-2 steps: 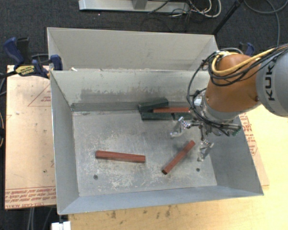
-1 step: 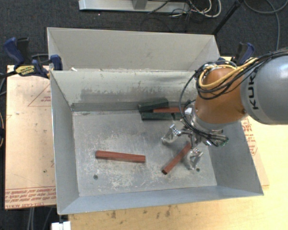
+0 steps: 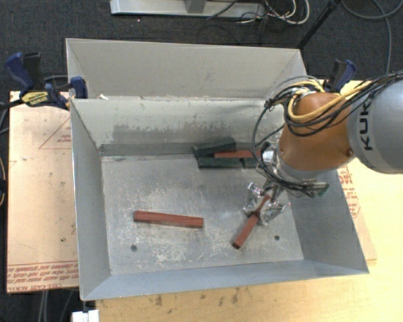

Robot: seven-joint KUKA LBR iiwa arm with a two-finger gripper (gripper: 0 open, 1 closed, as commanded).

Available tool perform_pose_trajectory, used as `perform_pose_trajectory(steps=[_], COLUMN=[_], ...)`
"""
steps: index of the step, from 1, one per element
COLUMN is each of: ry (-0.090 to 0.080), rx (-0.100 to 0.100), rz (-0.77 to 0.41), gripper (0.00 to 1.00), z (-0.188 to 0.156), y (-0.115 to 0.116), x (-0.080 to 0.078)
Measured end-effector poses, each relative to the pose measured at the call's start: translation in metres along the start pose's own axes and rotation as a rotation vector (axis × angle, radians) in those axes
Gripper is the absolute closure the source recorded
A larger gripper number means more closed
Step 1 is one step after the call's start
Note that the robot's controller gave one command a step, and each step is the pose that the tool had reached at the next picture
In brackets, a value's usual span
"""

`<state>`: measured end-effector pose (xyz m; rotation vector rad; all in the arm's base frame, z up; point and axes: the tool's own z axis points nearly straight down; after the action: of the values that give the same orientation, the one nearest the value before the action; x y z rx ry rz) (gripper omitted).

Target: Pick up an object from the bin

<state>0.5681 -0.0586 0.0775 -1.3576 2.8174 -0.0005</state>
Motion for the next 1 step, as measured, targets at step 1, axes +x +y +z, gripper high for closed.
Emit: perform_pose_trajectory(steps=[1], ry=[0.0], rx=[0.0], rz=[0.0], gripper=[1.0], z=[0.0], y=[0.0], x=[0.0])
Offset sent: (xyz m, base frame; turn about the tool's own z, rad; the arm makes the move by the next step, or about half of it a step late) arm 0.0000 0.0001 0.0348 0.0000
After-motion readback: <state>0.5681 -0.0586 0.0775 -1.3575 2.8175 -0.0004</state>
